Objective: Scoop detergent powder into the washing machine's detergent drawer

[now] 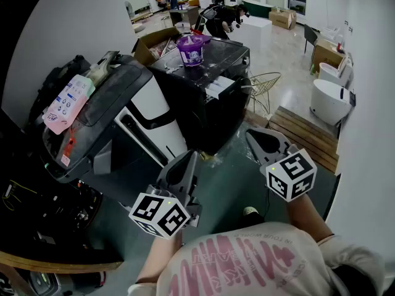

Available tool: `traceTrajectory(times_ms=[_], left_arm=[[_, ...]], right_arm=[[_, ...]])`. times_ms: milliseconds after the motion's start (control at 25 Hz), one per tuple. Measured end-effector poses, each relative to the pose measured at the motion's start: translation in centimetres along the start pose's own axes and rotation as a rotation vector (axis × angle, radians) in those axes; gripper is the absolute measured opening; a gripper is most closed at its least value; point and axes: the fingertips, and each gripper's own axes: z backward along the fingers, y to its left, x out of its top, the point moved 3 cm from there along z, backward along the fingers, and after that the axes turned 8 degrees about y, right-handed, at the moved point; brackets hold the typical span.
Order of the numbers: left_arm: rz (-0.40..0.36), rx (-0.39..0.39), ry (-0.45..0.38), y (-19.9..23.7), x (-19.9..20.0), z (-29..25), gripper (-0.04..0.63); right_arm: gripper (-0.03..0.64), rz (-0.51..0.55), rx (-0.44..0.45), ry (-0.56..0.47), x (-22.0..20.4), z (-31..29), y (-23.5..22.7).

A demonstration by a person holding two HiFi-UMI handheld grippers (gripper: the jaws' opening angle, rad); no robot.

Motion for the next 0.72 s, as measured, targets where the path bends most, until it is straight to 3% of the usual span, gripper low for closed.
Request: traceTrajectory(times_ms=[360,720], left_arm=[[0.019,0.050,0.012,3.9,0.2,-5.0,0.003],[0.056,0.088,-0.010,6.7,1.9,-15.9,0.003]], right_arm=[[-0.003,-0.026,0.056,0.020,-0.3,-6.3,-4.2],[-0.003,-0.060,0.113,0.004,1.1,-12.6,-13.9]])
